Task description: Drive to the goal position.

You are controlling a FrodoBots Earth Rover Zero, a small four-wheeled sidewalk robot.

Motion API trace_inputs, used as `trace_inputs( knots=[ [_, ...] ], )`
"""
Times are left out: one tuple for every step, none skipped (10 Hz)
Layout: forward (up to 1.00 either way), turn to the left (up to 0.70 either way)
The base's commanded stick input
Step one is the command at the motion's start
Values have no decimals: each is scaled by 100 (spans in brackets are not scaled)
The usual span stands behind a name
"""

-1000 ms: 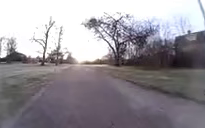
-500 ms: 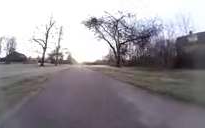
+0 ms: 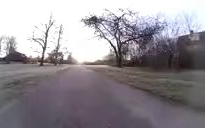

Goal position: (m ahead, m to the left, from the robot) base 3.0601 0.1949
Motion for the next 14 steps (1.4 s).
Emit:
trace_inputs(
  knots=[
    [100, 16],
    [100, 0],
    [100, 0],
    [100, 0],
    [100, 0],
    [100, 0],
    [100, 0],
    [100, 0],
    [100, 0],
    [100, 0],
    [100, 0],
    [100, 0],
    [100, 0],
    [100, 0]
  ],
)
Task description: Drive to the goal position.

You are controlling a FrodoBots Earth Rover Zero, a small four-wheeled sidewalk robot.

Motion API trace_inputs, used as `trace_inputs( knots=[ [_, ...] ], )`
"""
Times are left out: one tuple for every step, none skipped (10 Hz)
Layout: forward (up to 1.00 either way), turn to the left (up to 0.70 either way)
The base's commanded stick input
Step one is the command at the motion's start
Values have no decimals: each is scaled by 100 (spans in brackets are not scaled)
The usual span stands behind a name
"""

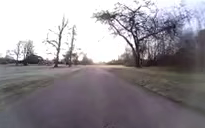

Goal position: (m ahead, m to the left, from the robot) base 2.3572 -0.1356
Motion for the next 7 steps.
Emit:
trace_inputs(
  knots=[
    [100, 0],
    [100, 0],
    [100, 0],
    [100, 0],
    [100, 0],
    [100, 0],
    [100, 0]
  ],
)
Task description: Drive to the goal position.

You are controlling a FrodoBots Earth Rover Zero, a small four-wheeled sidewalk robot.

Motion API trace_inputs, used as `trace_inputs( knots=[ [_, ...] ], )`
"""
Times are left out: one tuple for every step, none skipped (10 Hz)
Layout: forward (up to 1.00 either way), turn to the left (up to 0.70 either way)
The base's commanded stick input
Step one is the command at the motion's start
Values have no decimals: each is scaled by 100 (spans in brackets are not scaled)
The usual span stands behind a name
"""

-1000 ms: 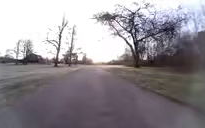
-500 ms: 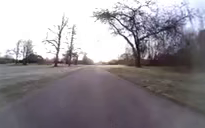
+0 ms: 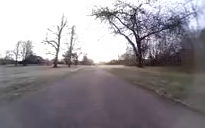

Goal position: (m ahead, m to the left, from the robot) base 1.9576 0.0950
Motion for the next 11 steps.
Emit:
trace_inputs(
  knots=[
    [100, 0],
    [100, 0],
    [100, 0],
    [100, 0],
    [100, 0],
    [100, 0],
    [100, 0],
    [100, 0],
    [100, 0],
    [100, 0],
    [100, 0]
  ],
)
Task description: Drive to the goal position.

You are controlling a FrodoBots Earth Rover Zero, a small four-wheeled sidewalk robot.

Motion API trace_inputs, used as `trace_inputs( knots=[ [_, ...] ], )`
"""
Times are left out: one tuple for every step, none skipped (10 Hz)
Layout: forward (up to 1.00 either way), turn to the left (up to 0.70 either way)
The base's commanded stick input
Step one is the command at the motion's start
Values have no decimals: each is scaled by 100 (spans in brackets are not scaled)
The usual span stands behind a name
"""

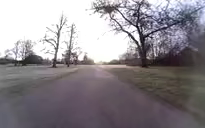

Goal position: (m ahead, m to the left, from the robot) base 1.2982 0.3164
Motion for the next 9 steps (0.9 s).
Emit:
trace_inputs(
  knots=[
    [100, 0],
    [100, 0],
    [100, 0],
    [100, 0],
    [100, 0],
    [100, 0],
    [100, 0],
    [100, 0],
    [100, 0]
  ],
)
